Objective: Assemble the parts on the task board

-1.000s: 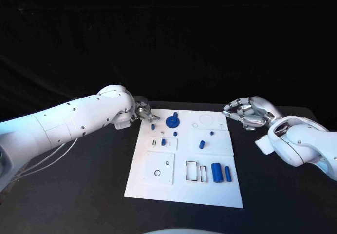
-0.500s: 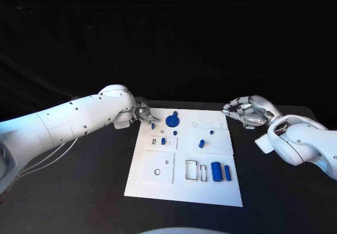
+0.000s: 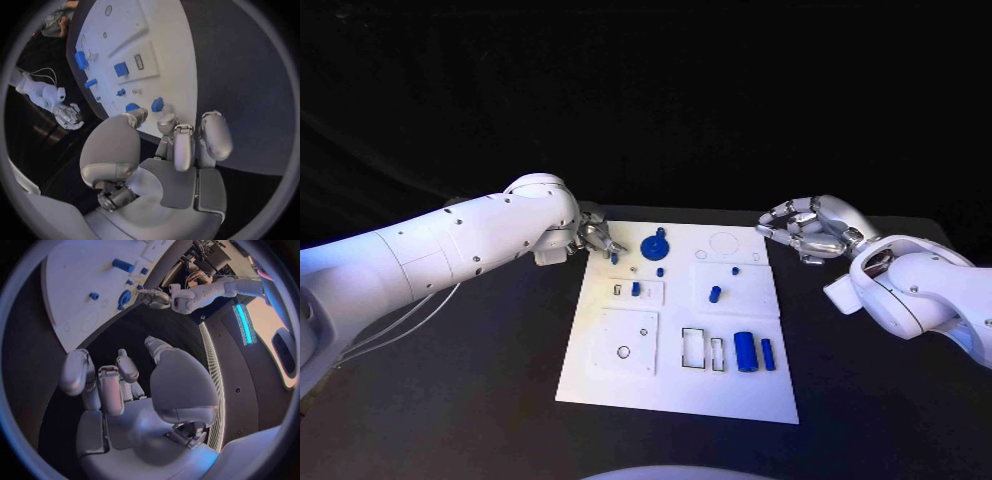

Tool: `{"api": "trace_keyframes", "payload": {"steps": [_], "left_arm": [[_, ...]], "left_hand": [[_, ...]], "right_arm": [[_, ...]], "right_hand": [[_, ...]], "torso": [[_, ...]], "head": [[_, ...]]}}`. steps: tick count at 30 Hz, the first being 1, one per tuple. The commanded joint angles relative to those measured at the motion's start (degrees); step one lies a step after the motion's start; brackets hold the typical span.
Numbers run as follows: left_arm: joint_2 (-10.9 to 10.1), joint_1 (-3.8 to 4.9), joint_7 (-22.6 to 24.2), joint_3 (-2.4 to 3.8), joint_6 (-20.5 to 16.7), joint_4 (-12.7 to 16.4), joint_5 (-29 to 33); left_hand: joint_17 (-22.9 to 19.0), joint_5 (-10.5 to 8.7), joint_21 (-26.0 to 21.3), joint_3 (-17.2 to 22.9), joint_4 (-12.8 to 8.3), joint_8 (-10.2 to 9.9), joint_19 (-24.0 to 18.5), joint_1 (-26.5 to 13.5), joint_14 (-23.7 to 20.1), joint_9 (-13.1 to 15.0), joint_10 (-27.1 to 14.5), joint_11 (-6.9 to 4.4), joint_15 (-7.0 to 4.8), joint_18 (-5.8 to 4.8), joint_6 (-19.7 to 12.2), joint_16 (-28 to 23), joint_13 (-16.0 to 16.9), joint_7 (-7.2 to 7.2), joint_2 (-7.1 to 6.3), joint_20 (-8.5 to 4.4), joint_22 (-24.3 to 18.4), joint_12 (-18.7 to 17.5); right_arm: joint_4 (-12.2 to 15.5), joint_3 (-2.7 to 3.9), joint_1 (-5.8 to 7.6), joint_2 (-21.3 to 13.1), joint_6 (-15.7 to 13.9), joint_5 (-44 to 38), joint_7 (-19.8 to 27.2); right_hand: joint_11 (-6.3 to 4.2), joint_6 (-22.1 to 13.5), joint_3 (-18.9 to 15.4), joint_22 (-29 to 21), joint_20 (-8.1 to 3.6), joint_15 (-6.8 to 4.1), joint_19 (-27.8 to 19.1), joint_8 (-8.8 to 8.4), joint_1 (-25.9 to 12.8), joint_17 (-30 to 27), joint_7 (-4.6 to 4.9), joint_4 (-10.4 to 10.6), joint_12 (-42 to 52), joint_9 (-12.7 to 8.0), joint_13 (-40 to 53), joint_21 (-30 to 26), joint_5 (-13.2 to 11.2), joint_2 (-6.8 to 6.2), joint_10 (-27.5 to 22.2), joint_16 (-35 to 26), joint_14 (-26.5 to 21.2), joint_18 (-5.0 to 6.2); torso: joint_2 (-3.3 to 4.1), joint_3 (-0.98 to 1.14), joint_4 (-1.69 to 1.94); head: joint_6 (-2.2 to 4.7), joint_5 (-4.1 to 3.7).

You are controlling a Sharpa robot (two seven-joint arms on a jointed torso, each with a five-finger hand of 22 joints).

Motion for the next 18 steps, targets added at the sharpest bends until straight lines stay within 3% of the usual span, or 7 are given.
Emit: {"api": "trace_keyframes", "payload": {"steps": [1,18], "left_arm": [[0.1,0.13,-0.3,-0.01,1.3,0.1,0.8],[0.4,0.13,-0.2,-0.47,0.3,-0.2,2.4]], "left_hand": [[10.9,0.34,0.2,-0.4,0.0,-0.1,0.1,0.9,4.9,-0.1,-0.2,0.04,0.46,0.20,0.6,0.3,-0.1,-0.02,0.15,0.34,0.1,-0.2],[10.9,0.48,0.2,0.2,0.0,0.1,0.1,3.7,4.9,-0.2,-0.4,-0.12,0.34,0.21,1.3,0.3,-0.1,-0.20,1.59,0.34,0.2,0.0]], "right_arm": [[0.0,-0.01,-0.04,0.1,0.8,-0.1,0.2],[0.0,-0.01,-0.04,0.1,0.8,-0.1,0.2]], "right_hand": [[-0.41,-0.3,0.0,0.0,-0.24,-0.28,-0.2,0.20,-0.2,1.8,-0.10,0.4,-0.2,-0.1,0.0,-0.3,0.2,0.16,0.1,-0.2,2.8,0.99],[-0.41,-0.3,0.0,0.0,-0.24,-0.28,-0.2,0.20,-0.2,1.8,-0.10,0.4,-0.2,-0.1,0.0,-0.3,0.2,0.16,0.1,-0.2,2.8,0.99]], "torso": [[0.02,0.02,-0.01],[0.05,-0.01,0.02]], "head": [[-0.03,-0.01],[-0.20,-0.06]]}}
